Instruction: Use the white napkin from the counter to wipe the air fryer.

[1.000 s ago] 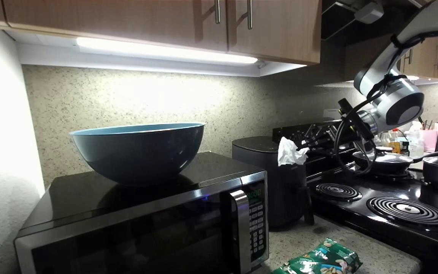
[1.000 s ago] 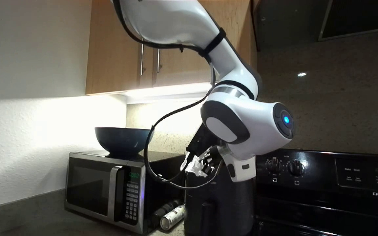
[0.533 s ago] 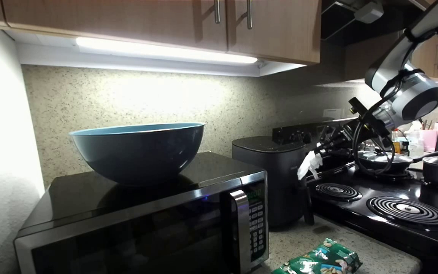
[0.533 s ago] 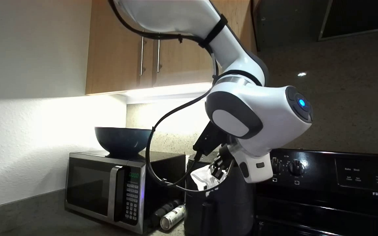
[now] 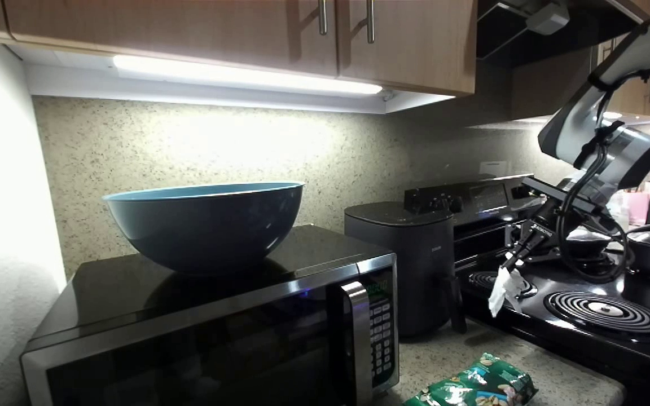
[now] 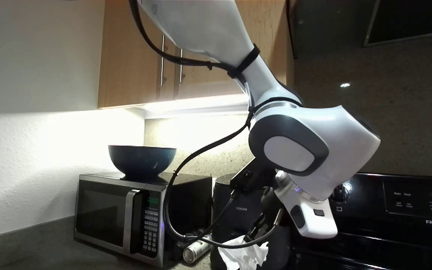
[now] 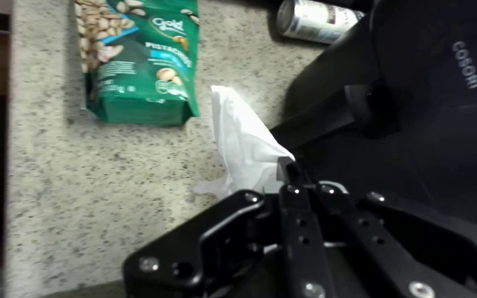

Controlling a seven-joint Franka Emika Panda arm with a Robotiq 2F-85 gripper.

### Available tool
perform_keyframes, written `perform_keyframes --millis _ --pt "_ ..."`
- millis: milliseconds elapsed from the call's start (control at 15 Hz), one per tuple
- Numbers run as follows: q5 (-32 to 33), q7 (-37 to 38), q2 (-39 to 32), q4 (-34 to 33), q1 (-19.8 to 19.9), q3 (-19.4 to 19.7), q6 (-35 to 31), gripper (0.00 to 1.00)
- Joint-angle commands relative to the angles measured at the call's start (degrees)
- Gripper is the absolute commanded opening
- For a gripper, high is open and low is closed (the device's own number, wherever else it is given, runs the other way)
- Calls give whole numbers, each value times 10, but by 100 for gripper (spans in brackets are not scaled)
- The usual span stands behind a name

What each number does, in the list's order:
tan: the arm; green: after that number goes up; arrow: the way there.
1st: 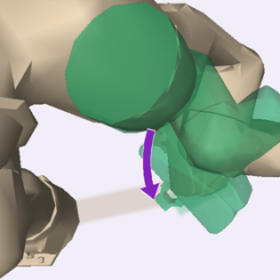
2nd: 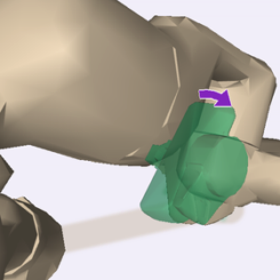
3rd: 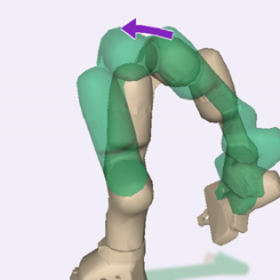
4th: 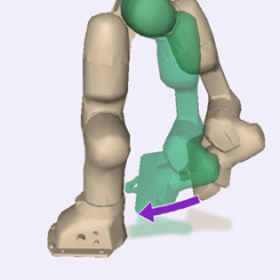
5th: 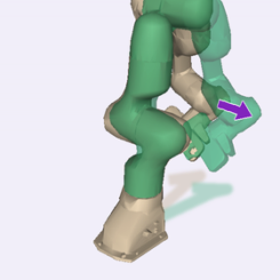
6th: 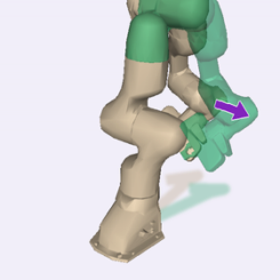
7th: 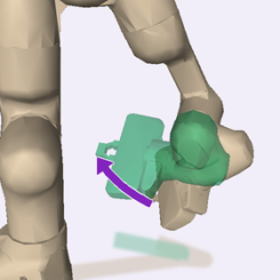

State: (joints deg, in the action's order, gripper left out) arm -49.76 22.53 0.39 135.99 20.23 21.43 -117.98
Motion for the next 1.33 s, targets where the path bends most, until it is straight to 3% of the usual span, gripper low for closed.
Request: perform_keyframes --millis 0,467,667,733,800,1267 --pt "38 28 0 -3 5 1 17 1" --pt "145 81 -18 22 0 -4 24 0" --pt "157 81 -32 35 -5 -5 11 0" --pt "157 76 -35 37 -6 -6 8 26" --pt "153 74 -37 39 -6 -6 7 27" --pt "145 55 -21 48 -4 -7 13 69"
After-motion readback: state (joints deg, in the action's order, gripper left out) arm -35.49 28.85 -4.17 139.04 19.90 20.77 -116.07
